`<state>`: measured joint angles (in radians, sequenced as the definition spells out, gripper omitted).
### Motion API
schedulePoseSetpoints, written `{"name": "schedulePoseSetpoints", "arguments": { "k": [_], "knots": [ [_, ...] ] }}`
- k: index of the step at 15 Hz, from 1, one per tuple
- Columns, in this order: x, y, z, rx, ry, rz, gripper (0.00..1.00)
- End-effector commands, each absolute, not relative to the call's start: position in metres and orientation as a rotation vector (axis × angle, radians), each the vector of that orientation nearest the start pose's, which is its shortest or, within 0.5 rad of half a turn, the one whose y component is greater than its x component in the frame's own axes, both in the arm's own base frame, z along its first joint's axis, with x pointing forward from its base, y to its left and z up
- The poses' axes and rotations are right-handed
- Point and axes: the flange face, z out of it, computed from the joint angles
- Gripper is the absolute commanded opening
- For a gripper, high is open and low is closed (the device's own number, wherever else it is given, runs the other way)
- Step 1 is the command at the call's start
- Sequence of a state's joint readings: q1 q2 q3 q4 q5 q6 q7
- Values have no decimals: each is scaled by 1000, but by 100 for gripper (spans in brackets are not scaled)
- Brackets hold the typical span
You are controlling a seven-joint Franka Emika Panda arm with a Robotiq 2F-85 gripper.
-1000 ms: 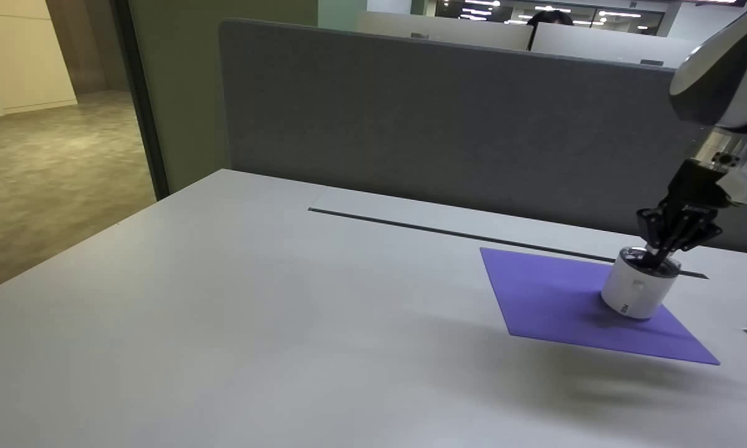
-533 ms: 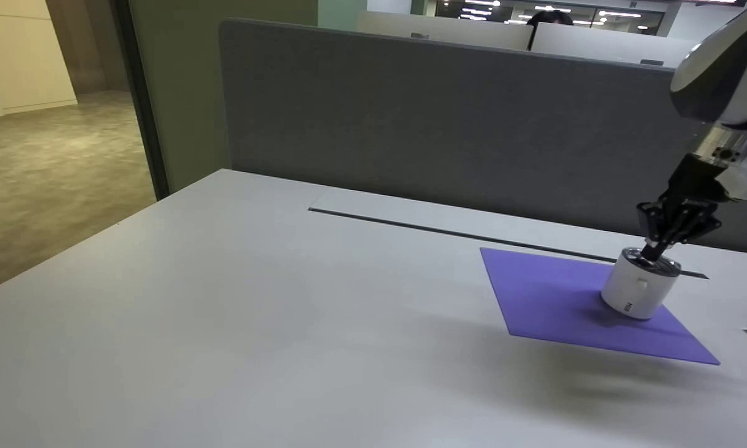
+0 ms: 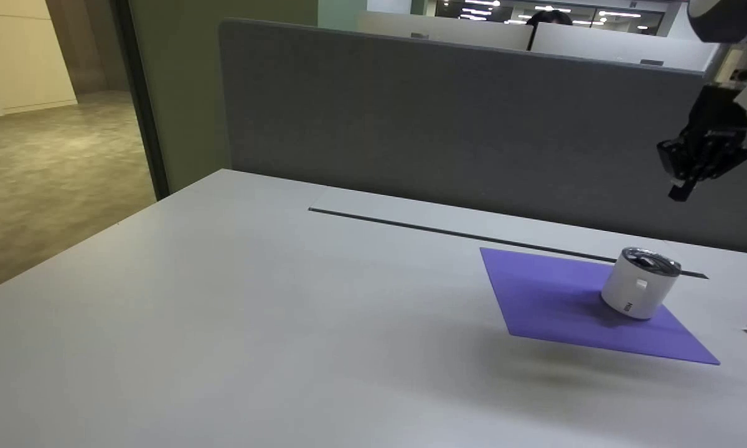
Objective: Move the black object on the strainer to the right, then to the left
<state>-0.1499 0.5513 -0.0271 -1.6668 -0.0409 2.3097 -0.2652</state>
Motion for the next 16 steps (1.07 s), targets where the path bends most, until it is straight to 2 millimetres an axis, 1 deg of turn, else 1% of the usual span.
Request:
{"name": "schedulePoseSetpoints", "arguments": {
  "k": [1, 3, 5, 6, 7, 8, 12, 16],
  "knots": [
    [685, -116, 338, -3300, -161, -18, 0],
    [687, -114, 353, -3322, -177, 22, 0],
    [687, -112, 360, -3329, -201, 68, 0],
    [686, -112, 361, -3317, -224, 105, 26],
    [685, -111, 362, -3314, -219, 124, 27],
    [685, -110, 364, -3309, -225, 136, 33],
    [683, -109, 368, -3283, -247, 126, 60],
    [683, -109, 367, -3265, -262, 118, 88]
  ]
}}
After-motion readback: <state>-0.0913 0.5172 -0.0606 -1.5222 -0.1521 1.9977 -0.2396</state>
